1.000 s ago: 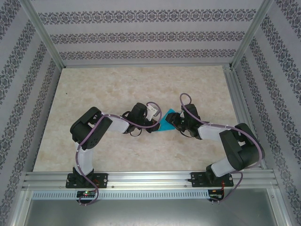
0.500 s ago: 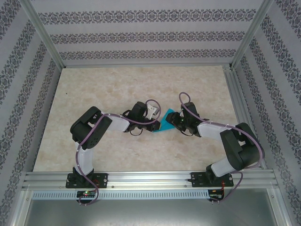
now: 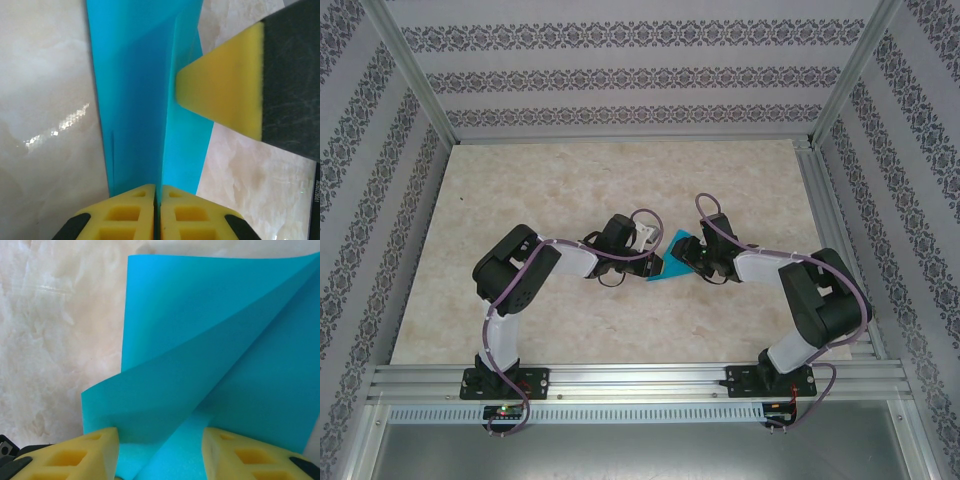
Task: Fold a paper plane with a square sheet of paper (pick it up from the middle)
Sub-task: Fourth fold the wing at the center of the table.
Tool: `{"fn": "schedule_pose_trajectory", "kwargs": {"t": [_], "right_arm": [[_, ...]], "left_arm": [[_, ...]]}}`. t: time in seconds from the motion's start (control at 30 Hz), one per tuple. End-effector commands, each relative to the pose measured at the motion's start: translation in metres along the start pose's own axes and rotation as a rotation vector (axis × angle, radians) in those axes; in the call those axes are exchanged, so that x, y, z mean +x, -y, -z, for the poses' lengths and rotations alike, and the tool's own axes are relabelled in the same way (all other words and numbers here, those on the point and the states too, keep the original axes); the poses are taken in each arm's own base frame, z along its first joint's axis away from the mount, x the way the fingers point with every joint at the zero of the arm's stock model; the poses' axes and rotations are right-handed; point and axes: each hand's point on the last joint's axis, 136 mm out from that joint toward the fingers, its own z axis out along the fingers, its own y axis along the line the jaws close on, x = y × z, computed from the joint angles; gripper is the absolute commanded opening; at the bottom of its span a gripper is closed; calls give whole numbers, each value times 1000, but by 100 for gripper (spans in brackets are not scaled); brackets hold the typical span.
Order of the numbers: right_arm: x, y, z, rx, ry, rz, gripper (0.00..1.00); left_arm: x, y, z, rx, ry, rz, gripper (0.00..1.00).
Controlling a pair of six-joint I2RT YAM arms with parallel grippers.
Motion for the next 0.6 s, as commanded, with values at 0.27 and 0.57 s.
{"fn": "schedule_pose_trajectory", "kwargs": {"t": [0.27, 0.57], "right_arm": [[3, 34, -10, 170, -25, -38, 50], [14, 50, -15, 246, -67, -41, 50]], "left_arm": [[-4, 1, 9, 13, -11, 52, 26], [-22, 2, 39, -49, 72, 48, 35]]}}
